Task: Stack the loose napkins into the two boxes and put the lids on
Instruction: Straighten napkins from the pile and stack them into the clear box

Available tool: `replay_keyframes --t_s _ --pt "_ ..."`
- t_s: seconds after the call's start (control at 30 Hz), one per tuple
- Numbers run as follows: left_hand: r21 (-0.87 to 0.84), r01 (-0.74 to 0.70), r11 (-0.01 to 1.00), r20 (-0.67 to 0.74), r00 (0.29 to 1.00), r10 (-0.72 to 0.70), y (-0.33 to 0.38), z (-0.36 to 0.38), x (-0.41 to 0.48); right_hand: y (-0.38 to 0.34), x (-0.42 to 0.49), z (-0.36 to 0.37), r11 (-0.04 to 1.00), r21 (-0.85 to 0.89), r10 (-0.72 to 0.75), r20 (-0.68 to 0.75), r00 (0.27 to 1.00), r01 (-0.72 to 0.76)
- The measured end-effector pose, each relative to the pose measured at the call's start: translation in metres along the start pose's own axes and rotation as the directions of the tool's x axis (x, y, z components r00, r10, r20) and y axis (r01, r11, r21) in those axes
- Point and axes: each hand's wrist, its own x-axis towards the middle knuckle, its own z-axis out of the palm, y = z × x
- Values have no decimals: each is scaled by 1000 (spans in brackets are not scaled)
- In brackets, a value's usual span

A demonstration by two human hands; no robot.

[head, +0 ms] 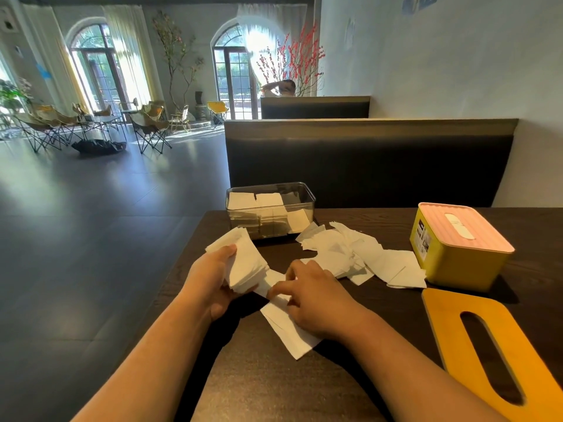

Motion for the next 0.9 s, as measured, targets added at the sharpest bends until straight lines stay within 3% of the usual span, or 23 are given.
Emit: replay_keyframes --t_s 0.23,0.4,0.5,0.57,0.7,0.9 --pt "6 -101 995 -28 995 101 -3 2 5 -3 1 -4 994 -94 -53 44 998 57" --pt "6 -146 989 -33 989 146 -4 1 8 -6 -4 -7 994 -35 -104 17 994 104" --pt "2 -159 987 -20 987 159 -3 0 7 -4 -3 -10 986 108 -120 -91 989 130" --pt "9 -170 985 -9 985 170 -4 1 7 -1 -5 -15 946 304 -67 -144 987 108" --pt "85 -230 969 42 973 228 -7 3 1 4 -12 -18 740 672 56 -117 992 37" --pt "294 -408 864 262 904 337 -14 4 -8 10 -10 -17 570 820 194 -205 959 60"
